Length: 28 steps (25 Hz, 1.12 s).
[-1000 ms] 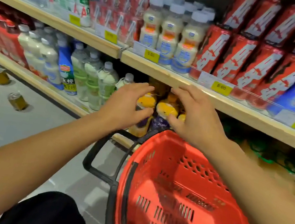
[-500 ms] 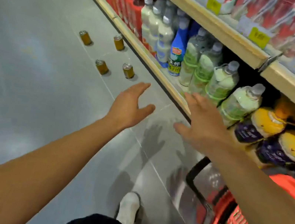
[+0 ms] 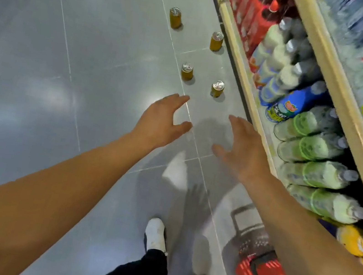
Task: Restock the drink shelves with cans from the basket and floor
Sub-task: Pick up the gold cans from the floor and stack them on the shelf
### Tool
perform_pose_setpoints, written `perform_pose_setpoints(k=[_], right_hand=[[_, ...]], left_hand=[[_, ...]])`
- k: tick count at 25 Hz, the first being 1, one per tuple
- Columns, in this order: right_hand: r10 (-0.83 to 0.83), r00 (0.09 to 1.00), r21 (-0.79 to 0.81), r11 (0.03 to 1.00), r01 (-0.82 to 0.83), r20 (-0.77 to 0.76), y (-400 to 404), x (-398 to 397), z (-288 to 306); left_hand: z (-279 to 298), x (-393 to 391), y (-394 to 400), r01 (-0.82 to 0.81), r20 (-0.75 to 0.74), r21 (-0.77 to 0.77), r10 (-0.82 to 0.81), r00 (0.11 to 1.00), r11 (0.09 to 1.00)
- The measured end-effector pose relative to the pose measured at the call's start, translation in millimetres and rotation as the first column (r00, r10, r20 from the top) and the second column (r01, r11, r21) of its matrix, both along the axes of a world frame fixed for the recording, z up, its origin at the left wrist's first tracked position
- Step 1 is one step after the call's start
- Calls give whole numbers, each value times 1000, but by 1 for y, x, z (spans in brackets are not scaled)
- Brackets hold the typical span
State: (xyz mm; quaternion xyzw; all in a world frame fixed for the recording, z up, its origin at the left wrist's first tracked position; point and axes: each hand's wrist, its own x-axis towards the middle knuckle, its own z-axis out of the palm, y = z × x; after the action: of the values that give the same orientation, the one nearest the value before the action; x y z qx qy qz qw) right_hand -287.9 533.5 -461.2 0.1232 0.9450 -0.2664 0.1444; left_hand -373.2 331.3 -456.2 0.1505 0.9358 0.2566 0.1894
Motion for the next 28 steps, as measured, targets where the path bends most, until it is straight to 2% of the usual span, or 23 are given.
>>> perform_pose_setpoints(k=[6, 11, 13, 16, 21, 25, 28], right_hand=[[-20, 999, -15, 1000, 21, 46, 2, -118, -25], [-67, 978, -61, 995, 80, 198, 32, -207, -94], [-78, 964, -71, 993, 99, 254, 36, -240, -127], [-94, 955, -68, 991, 117, 283, 41, -282, -169], [-182, 961, -55, 979, 197, 208, 49, -323, -252], [-303, 930, 28, 952, 304, 208, 60, -352, -329], [-380, 905, 11, 923, 385, 194, 66, -360, -379]], left_hand=[[-19, -110, -7, -22, 77, -62, 27, 997, 998], [-71, -199, 10, 81, 206, -137, -52, 977, 987], [-96, -235, 19, 77, 249, -154, -37, 968, 985], [-137, -277, 33, 82, 246, -167, -39, 969, 983], [-229, -336, 43, 145, 330, -153, -88, 940, 978], [-315, -376, 45, 156, 302, -176, -98, 948, 972], [-369, -393, 51, 150, 277, -157, -103, 955, 976]])
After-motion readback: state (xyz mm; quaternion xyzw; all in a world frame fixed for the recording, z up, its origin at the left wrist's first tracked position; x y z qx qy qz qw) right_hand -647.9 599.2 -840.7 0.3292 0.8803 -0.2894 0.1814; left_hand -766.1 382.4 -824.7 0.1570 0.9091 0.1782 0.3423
